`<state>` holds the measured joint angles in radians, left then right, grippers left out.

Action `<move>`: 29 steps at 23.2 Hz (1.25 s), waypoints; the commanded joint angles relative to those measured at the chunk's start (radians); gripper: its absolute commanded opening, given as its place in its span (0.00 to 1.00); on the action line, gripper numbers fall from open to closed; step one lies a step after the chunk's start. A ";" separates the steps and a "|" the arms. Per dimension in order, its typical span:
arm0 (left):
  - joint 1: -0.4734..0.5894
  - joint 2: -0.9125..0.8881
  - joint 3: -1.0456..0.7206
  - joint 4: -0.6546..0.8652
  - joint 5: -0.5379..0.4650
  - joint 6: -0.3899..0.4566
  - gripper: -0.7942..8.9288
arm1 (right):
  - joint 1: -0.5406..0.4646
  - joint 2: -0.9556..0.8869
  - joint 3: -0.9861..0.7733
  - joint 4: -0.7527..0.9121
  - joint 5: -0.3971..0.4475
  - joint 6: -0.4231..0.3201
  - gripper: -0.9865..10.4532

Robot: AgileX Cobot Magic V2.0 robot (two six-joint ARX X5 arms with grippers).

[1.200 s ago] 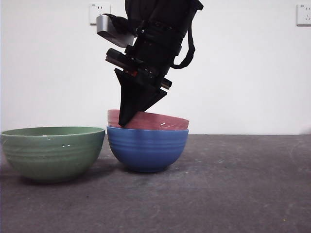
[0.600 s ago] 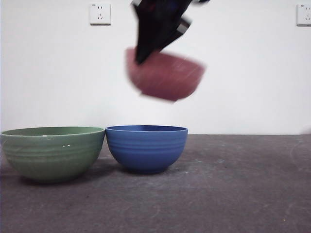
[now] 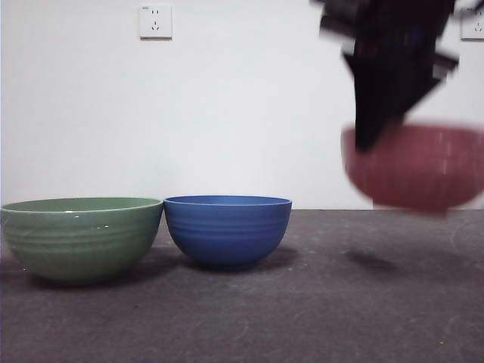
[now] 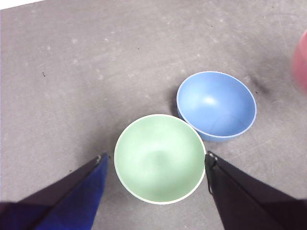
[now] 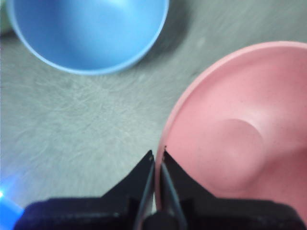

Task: Pick up the green bowl on the top,put the green bowl on the left,pick up the red bowl in the middle,put the red bowl on the right

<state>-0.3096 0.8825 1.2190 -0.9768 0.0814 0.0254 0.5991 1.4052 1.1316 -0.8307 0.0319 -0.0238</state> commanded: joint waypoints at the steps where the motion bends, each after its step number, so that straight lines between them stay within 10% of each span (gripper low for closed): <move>1: 0.003 -0.001 -0.002 0.005 -0.002 0.003 0.44 | 0.025 0.016 -0.113 0.173 0.000 0.061 0.08; 11: 0.003 -0.001 -0.002 0.003 -0.002 0.001 0.44 | 0.052 0.172 -0.151 0.330 -0.007 0.060 0.11; 14: 0.003 0.005 -0.002 0.003 -0.002 0.001 0.44 | 0.055 0.156 -0.151 0.336 -0.005 0.061 0.34; 20: 0.003 0.007 -0.002 0.071 -0.003 0.004 0.43 | 0.013 -0.090 -0.150 0.398 -0.004 0.048 0.33; 23: 0.003 0.007 -0.002 0.131 -0.014 0.016 0.07 | -0.056 -0.273 -0.150 0.457 -0.004 0.027 0.23; 25: 0.003 0.007 -0.006 0.164 -0.026 0.021 0.07 | -0.122 -0.372 -0.150 0.451 -0.004 0.003 0.07; 29: 0.003 -0.090 -0.188 0.320 -0.077 0.006 0.07 | -0.226 -0.586 -0.251 0.481 -0.002 -0.021 0.08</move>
<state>-0.3092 0.7990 1.0512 -0.6579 0.0063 0.0322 0.3721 0.8257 0.9020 -0.3447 0.0296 -0.0292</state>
